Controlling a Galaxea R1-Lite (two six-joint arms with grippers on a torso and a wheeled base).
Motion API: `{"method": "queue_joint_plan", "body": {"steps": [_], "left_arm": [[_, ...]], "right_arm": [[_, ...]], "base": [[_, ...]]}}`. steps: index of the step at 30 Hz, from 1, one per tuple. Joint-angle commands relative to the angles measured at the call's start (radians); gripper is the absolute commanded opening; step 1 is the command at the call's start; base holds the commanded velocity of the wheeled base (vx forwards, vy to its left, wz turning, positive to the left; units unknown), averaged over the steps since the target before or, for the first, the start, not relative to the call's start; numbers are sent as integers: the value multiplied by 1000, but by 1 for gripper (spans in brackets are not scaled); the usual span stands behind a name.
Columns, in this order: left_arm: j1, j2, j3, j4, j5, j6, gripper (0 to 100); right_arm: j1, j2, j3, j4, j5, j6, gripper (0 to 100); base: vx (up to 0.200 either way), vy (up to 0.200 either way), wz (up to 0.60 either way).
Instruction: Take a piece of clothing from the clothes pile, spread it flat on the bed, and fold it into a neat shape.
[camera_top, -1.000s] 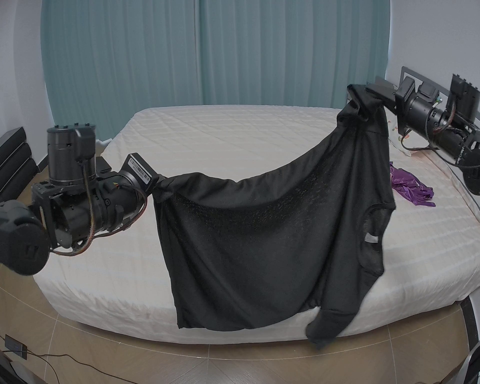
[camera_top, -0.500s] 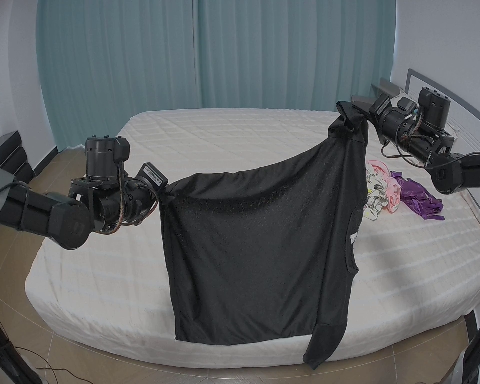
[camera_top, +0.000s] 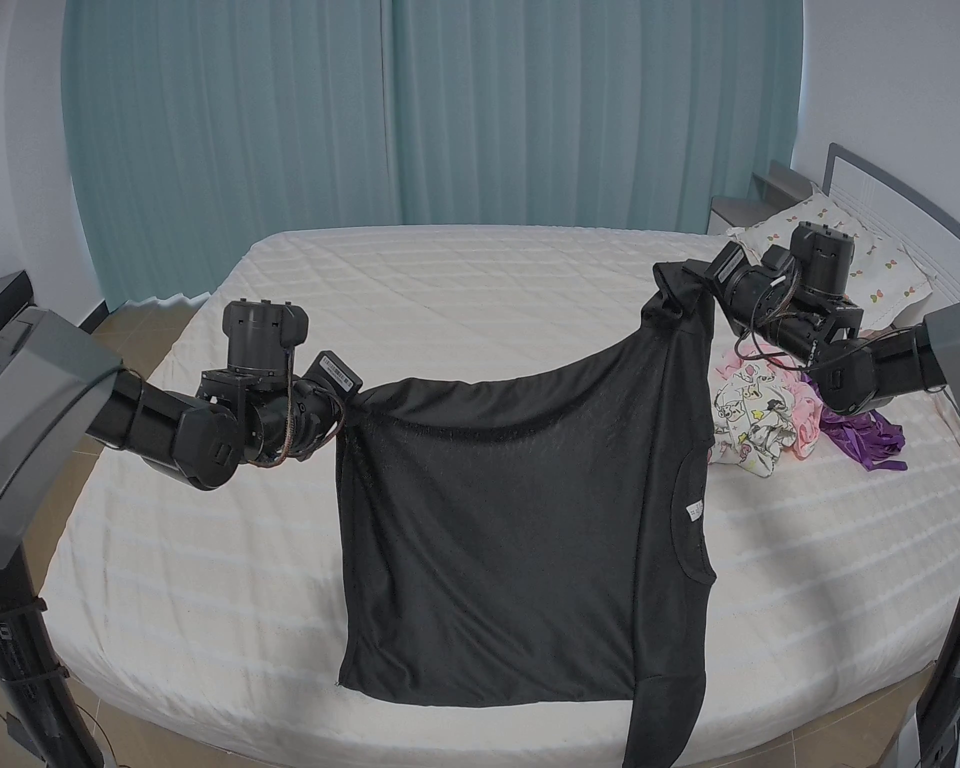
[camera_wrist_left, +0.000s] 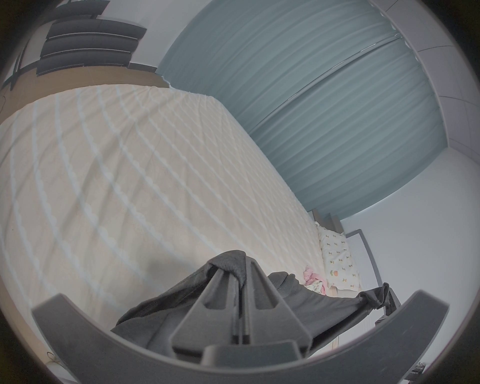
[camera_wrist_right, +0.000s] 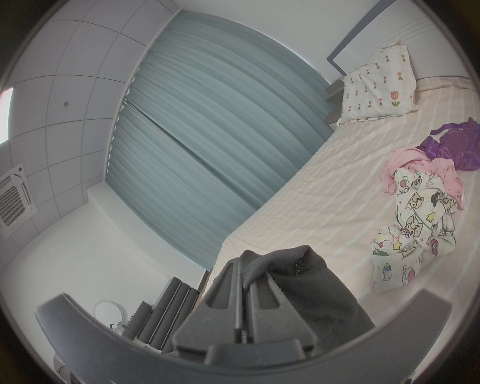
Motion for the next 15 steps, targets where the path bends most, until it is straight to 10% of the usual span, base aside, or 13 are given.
{"method": "queue_joint_plan", "body": {"steps": [1,5,6,15], "left_arm": [[4,117,-38,0,2,0,0],[12,186,-89,1,6,-4,0],[13,196,-96,3,6,-4,100],[26,325,-187,0,77,3,100]], "right_arm": [[9,108,0,-44,-34,-13,0],[17,157,-1,-62,-65,-16,0],[19,164,0,-62,-65,-16,100],[29,348,-101,-53,-187,-111,100]], "base": [[0,0,0],[0,0,0],[0,0,0],[0,0,0]]}}
